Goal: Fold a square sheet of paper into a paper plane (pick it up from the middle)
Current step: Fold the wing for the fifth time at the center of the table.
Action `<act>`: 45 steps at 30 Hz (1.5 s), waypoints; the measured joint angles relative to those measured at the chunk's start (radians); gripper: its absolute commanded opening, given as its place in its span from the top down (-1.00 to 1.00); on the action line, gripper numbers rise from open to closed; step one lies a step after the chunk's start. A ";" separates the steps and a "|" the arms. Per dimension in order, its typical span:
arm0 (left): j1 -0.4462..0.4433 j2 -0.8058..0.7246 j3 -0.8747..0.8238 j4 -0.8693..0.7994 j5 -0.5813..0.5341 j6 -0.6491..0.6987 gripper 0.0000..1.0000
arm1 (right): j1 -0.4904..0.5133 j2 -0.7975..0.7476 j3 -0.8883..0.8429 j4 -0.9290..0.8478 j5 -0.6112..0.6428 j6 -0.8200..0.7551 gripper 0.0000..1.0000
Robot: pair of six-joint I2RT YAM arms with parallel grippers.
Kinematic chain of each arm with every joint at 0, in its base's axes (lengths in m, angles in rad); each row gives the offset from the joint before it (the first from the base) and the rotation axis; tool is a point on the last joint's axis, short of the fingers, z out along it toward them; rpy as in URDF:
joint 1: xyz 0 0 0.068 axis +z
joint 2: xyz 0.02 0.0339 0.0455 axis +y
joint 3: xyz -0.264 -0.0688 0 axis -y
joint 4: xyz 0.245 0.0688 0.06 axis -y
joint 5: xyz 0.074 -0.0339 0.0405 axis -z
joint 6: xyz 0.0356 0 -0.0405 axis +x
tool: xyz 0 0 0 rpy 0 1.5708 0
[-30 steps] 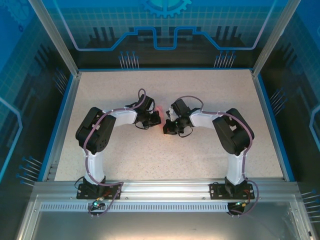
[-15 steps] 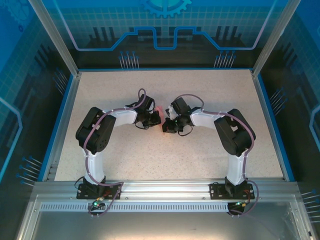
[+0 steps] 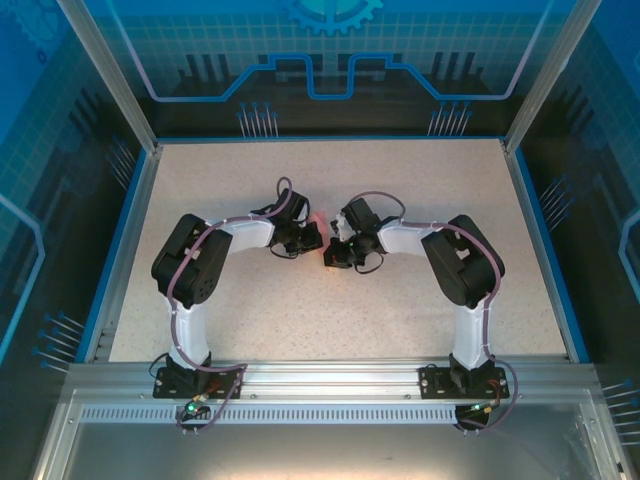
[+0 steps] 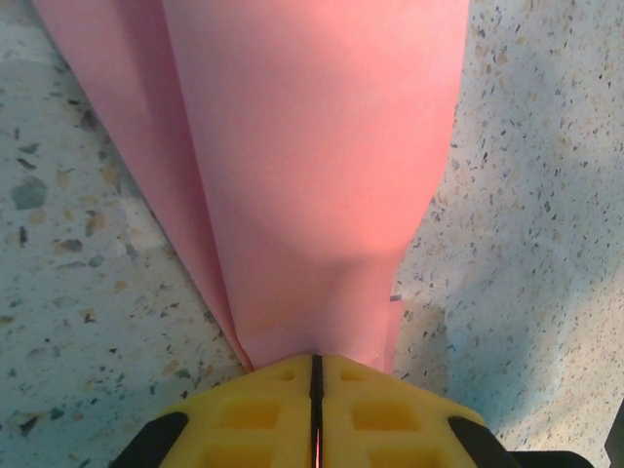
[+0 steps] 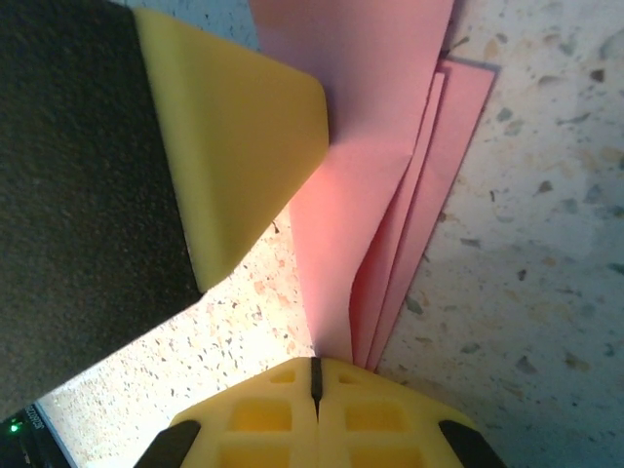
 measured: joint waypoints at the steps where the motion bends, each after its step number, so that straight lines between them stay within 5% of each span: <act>1: 0.000 0.000 0.000 0.002 0.004 0.003 0.60 | -0.002 -0.001 -0.005 0.008 -0.003 0.000 0.98; 11: 0.006 -0.041 -0.054 0.106 0.106 0.071 0.31 | -0.026 -0.080 -0.128 0.005 -0.070 -0.031 0.98; 26: 0.011 -0.105 -0.218 0.372 0.267 0.151 0.33 | -0.051 -0.111 -0.170 -0.073 -0.131 -0.046 0.96; 45: 0.011 -0.053 -0.151 0.307 0.212 0.248 0.42 | -0.051 -0.109 -0.167 -0.091 -0.131 -0.050 0.96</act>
